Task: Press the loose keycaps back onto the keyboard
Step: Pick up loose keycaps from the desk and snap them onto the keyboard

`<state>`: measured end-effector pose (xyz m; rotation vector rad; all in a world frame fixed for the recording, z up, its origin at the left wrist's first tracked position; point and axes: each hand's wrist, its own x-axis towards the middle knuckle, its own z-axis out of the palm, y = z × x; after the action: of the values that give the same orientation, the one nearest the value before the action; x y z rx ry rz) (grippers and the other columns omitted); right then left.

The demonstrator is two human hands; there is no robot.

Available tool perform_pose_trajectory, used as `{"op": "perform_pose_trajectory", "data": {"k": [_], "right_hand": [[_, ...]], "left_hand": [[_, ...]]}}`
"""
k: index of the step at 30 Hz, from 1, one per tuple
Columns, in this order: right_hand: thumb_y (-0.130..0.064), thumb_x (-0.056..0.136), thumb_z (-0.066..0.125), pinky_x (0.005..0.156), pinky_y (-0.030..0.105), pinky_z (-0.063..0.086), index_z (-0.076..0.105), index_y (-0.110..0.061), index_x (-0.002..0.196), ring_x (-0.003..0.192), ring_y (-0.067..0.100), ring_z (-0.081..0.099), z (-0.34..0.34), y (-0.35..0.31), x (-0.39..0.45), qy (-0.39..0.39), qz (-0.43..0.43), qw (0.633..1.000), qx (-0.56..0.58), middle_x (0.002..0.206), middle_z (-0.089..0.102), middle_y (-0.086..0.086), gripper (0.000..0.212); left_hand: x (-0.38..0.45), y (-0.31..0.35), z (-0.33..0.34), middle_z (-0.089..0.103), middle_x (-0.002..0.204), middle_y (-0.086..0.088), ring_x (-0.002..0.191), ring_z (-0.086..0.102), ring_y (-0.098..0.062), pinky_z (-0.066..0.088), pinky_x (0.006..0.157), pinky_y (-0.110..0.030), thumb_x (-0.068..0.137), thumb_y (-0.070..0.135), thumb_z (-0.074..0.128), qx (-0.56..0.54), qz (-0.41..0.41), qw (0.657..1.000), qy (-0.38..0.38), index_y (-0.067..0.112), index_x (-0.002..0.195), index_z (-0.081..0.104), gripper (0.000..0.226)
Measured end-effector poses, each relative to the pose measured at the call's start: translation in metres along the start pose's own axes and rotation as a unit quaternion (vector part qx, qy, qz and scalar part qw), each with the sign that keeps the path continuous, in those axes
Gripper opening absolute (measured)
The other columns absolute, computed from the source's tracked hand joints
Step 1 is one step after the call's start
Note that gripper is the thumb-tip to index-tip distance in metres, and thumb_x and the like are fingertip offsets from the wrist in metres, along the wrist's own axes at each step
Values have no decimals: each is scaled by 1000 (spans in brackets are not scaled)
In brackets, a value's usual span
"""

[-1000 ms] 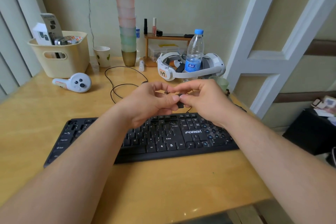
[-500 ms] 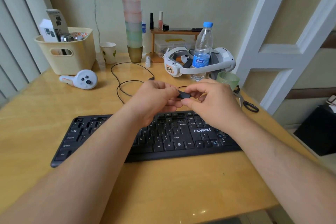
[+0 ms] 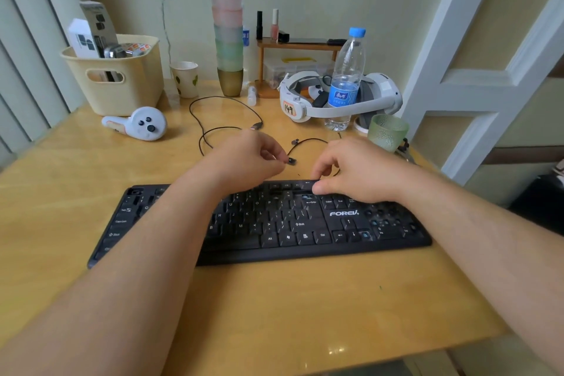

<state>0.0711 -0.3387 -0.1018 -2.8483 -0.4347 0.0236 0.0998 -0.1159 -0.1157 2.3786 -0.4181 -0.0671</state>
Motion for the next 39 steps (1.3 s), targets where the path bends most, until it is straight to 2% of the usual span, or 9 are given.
{"op": "perform_pose_trajectory", "data": {"k": [3, 10, 15, 19, 25, 30, 32, 36, 39], "right_hand": [[-33, 80, 88, 72, 24, 48, 81, -30, 84, 76, 4, 64, 1, -4, 9, -47, 55, 991, 110, 78, 73, -13, 9], [-31, 83, 86, 67, 23, 45, 81, -28, 87, 78, 4, 63, -2, -16, 18, -107, 81, 989, 64, 81, 72, -14, 6], [-31, 79, 89, 69, 27, 47, 80, -29, 80, 79, 6, 63, 2, -20, 18, -90, 80, 992, 35, 79, 71, -13, 9], [-31, 81, 88, 66, 26, 46, 79, -28, 81, 73, 5, 62, 4, -21, 15, -79, 79, 993, 36, 73, 68, -15, 9], [-29, 84, 84, 78, 32, 53, 78, -29, 79, 86, 11, 65, 2, -22, 16, -79, 115, 989, 55, 86, 73, -9, 8], [-24, 82, 87, 68, 29, 48, 75, -24, 78, 83, 13, 63, 0, -31, 18, -86, 144, 984, 53, 86, 70, -4, 12], [-24, 82, 86, 69, 30, 49, 75, -24, 79, 85, 14, 63, -1, -34, 18, -96, 150, 983, 45, 89, 70, -3, 12], [-20, 84, 84, 91, 44, 58, 77, -23, 78, 98, 23, 66, -2, -35, 21, -111, 170, 977, 66, 97, 70, 1, 10], [-14, 86, 82, 89, 38, 50, 77, -22, 79, 96, 15, 61, -5, -34, 21, -126, 176, 970, 109, 99, 69, -1, 12]], "left_hand": [[1, -1, 4, 69, 94, 14, 89, 61, -4, 45, 71, -24, 93, 40, 73, 77, 20, 996, -49, 39, 93, 74, 1], [1, 2, 13, 67, 85, 15, 79, 60, -3, 43, 67, -26, 91, 46, 74, 80, 40, 992, -85, 43, 87, 73, 6], [-1, 4, 12, 68, 89, 13, 81, 61, -4, 43, 68, -27, 88, 49, 76, 77, 47, 992, -93, 44, 87, 74, 6], [-2, 8, 16, 66, 86, 15, 79, 59, -1, 42, 66, -25, 87, 44, 79, 94, 51, 991, -86, 43, 88, 74, 5], [-2, 11, 18, 61, 79, 13, 73, 55, -2, 38, 60, -23, 86, 42, 79, 99, 46, 991, -75, 38, 89, 76, 6], [-1, 7, 15, 58, 71, 11, 65, 52, -7, 39, 60, -25, 89, 40, 79, 55, 26, 995, -81, 36, 87, 78, 5], [-1, 6, 15, 58, 72, 10, 66, 52, -9, 39, 61, -26, 89, 40, 79, 28, 15, 997, -69, 35, 86, 77, 7], [1, 5, 18, 55, 66, 10, 63, 51, -10, 36, 58, -26, 84, 40, 83, 28, -8, 998, -53, 33, 81, 76, 10], [1, 6, 19, 55, 66, 11, 66, 53, -9, 37, 59, -25, 82, 40, 84, 34, -20, 998, -45, 33, 79, 77, 11]]}}
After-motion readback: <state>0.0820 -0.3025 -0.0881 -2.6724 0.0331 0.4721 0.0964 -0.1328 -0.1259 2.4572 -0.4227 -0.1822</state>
